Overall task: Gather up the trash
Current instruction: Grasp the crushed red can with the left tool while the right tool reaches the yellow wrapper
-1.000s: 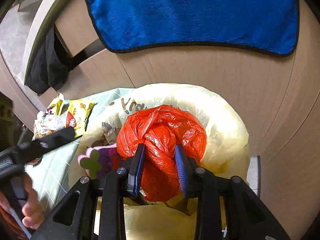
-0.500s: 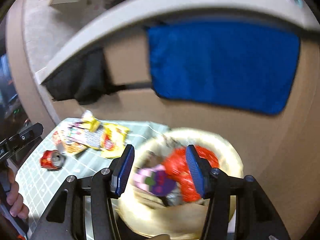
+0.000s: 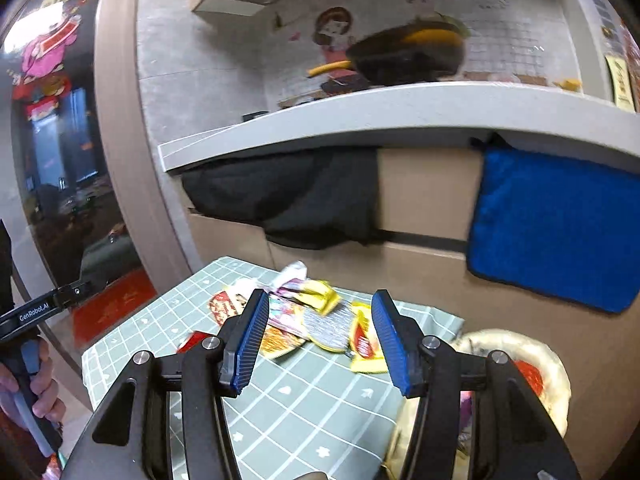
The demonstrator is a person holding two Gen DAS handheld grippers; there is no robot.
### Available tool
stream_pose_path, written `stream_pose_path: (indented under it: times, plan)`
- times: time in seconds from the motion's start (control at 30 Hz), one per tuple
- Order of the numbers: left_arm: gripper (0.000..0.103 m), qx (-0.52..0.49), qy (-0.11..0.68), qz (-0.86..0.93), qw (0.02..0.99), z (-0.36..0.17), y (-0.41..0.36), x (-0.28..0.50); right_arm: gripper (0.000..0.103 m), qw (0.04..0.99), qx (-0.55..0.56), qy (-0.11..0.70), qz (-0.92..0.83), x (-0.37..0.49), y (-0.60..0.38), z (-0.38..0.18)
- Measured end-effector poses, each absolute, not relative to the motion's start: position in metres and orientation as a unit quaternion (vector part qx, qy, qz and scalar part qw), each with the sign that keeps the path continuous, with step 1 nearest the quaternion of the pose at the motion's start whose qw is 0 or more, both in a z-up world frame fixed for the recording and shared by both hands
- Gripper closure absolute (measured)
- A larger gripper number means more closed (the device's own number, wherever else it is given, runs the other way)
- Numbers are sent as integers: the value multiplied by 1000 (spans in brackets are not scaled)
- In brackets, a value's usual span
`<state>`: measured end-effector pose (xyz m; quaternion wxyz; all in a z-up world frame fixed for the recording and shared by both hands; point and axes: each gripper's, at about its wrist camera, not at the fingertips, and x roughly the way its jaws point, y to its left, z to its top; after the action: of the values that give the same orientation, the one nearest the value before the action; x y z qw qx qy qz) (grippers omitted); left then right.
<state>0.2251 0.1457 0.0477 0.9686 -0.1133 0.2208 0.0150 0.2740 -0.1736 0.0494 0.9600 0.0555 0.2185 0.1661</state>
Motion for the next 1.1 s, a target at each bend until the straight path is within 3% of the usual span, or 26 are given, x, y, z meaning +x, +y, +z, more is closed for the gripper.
stream_pose_path:
  times: [0.4, 0.63, 0.83, 1.1]
  plan:
    - [51, -105, 286, -14, 952, -20, 175, 248, 52, 950, 14, 251, 187, 303, -114, 14]
    - [51, -138, 347, -64, 926, -68, 152, 294, 52, 946, 19, 271, 179, 328, -125, -11]
    - [51, -149, 345, -7, 927, -82, 156, 329, 52, 941, 12, 289, 177, 335, -136, -33]
    - [51, -161, 401, 31, 901, -119, 161, 356, 52, 931, 33, 316, 181, 358, -149, -59]
